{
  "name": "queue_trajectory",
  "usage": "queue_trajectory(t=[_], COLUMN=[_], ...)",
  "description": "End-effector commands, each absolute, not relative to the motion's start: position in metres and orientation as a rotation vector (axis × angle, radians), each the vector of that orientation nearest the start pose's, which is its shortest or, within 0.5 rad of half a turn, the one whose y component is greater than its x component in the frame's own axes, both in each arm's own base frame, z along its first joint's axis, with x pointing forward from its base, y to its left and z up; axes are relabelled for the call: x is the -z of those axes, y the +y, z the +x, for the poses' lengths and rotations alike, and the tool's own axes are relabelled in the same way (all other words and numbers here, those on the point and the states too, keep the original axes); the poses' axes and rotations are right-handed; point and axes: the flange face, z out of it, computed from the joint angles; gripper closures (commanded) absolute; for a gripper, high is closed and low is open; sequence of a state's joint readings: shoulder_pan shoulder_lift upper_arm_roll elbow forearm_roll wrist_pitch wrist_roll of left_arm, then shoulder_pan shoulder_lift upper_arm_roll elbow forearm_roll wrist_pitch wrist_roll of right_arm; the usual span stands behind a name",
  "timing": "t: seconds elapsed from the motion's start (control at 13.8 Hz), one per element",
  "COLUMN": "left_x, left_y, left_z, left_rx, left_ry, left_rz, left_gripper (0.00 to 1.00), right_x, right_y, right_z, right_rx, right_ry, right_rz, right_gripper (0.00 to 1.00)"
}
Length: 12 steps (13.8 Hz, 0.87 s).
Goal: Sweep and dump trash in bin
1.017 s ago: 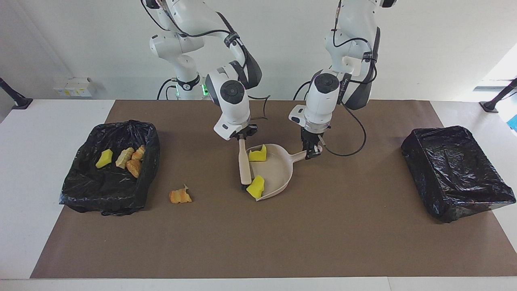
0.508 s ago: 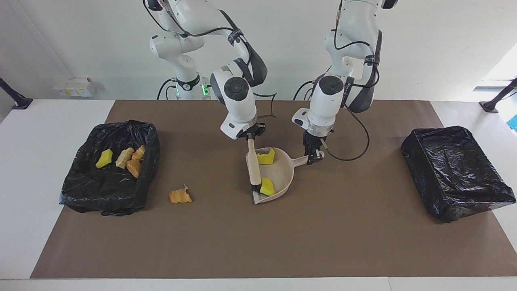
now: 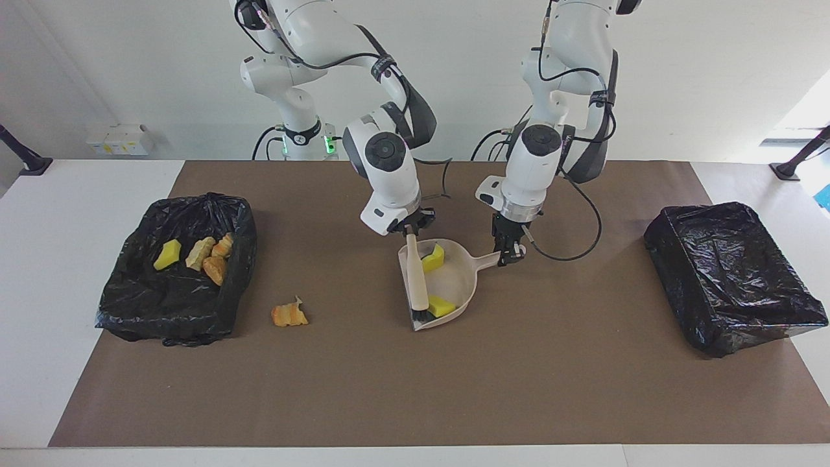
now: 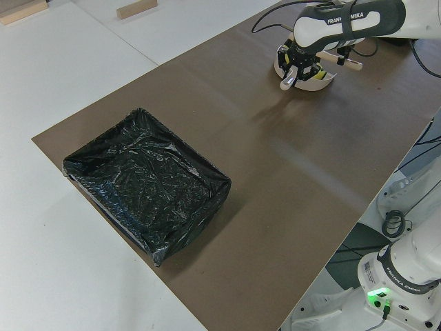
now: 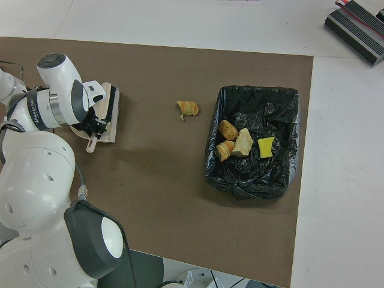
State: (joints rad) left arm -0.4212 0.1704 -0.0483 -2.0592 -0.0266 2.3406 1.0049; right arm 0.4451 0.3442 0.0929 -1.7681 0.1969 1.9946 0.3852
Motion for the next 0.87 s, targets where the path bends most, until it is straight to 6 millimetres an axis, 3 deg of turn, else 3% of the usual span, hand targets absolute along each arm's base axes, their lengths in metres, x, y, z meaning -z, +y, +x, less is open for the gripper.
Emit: queue_trajectory(t=[0.0,0.15,0.8], left_x=[-0.363,-0.361,-0.366], left_y=[-0.249,-0.248,-0.24], left_z=[0.533,0.535,0.542], left_rx=[0.219,0.222,0.197], left_ry=[2.106,2.109,2.091], left_rz=[-2.357,-2.371,-2.438], left_gripper=[1.0,1.0,1.0], right_x=[-0.359,-0.363,-0.362], right_y=[0.326,0.314,0.293], right_z=[0.557,0.573,0.591], right_rx=[-0.285,-0.255,-0.278], right_ry=[-0.126,-0.113,-0.158], right_rz=[-2.97,-2.963,-2.993], right_gripper=[1.0,1.0,1.0])
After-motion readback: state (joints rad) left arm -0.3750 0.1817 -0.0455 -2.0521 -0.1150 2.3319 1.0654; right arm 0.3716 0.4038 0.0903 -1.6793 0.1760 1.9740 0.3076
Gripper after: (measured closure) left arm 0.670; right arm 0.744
